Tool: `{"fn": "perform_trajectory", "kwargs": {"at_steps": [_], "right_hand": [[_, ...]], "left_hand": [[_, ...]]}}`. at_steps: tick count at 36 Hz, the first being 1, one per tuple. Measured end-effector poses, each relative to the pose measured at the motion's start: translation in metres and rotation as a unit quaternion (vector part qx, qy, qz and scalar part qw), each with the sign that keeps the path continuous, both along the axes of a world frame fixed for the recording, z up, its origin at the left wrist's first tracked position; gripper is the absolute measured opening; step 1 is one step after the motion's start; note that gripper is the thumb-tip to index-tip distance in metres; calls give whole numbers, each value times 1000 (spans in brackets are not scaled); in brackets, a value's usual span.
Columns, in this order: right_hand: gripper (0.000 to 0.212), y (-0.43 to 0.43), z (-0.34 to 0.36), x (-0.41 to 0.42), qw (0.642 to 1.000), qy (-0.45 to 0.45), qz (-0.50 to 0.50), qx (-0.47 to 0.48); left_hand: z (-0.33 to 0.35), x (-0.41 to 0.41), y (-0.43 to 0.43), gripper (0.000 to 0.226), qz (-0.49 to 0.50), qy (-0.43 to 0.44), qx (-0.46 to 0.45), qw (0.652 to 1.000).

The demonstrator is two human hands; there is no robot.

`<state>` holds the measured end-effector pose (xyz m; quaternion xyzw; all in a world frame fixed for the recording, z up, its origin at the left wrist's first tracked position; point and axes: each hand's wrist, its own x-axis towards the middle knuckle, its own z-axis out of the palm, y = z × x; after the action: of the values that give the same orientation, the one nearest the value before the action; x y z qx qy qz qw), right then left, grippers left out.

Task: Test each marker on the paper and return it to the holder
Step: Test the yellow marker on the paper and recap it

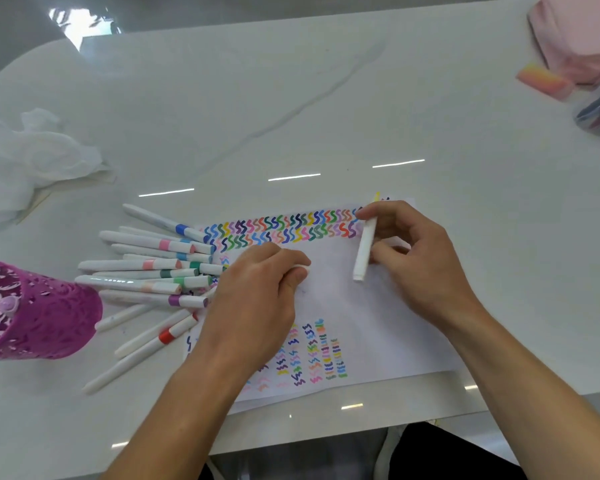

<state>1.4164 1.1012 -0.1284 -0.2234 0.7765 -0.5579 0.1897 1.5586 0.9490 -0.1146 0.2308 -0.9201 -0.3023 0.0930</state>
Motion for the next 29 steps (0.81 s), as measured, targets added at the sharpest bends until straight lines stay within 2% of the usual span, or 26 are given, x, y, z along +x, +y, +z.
{"fn": "perform_trajectory", "kwargs": {"at_steps": [7,11,20,29], "right_hand": [[9,2,-4,-4,999,-2,-40,-19],[19,6,-8,-7,996,-26,-71,-48],[13,7,-14,-9,987,-50,-123,-85],[18,6,-17,-8,989,-55,-114,-70]], "left_hand": [[-2,-2,1,14,-29,10,-36,999],[-6,-1,1,15,-38,-5,-30,999],[-8,-2,1,16,-41,-19,-32,998],[-7,-2,1,15,-39,-24,-27,999]]}}
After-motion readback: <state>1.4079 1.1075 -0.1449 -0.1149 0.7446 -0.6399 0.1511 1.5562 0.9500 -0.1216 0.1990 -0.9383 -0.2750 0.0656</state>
